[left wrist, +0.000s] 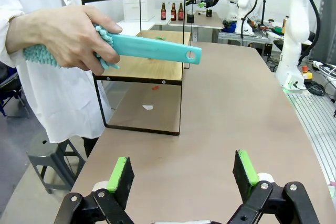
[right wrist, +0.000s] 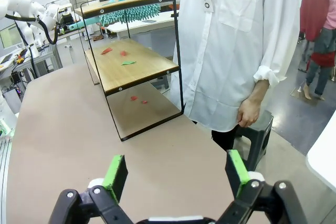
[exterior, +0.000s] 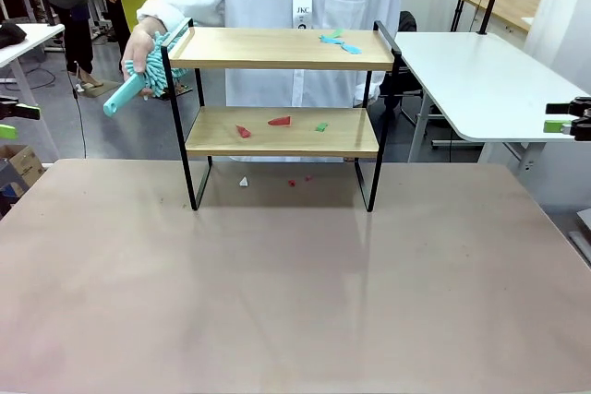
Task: Clean the shelf.
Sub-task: Pick up the Duster handed by the human.
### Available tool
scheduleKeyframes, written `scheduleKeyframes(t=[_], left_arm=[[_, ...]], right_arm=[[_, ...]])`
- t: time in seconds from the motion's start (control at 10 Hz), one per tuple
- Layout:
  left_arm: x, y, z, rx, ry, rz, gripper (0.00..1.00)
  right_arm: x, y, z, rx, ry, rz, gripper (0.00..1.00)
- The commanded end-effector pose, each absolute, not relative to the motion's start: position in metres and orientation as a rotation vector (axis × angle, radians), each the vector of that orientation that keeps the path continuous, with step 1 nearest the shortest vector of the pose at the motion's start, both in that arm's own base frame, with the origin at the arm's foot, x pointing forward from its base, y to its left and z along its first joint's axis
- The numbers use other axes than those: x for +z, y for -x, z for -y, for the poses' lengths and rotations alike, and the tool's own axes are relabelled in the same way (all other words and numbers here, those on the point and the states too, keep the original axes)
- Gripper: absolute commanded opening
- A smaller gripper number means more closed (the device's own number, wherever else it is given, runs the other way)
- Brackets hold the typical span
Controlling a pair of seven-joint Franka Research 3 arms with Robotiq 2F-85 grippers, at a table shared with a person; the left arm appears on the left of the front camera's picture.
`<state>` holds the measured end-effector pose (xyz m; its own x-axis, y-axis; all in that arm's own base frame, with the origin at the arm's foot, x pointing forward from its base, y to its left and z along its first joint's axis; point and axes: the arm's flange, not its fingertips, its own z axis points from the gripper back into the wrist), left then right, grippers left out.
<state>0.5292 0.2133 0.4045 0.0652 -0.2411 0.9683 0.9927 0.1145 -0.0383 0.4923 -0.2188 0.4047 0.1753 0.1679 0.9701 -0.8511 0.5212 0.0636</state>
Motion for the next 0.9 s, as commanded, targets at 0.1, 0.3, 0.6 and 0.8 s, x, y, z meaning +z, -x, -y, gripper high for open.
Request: scheduleKeyframes(t=[0.1,0.3,0.6,0.8], left_arm=[[0.405,-0.527,-0.213,-1.209,0.984,1.033,1.00],[0.405,-0.527,-0.213,-1.209,0.984,1.033,1.00],[0.405,-0.527,-0.213,-1.209,0.984,1.033,1.00],[0.432,-0.523,-0.205,-1.176,0.979,0.975,1.00]], right_arm=[[0.407,-0.492,0.218,0.824,-0.720,1.177,1.00],[0.407,-0.492,0.218,0.824,-0.720,1.177,1.00],[0.407,-0.492,0.218,0.824,-0.720,1.177,1.00],[0.407,-0.492,0.218,0.824,-0.720,1.177,1.00]])
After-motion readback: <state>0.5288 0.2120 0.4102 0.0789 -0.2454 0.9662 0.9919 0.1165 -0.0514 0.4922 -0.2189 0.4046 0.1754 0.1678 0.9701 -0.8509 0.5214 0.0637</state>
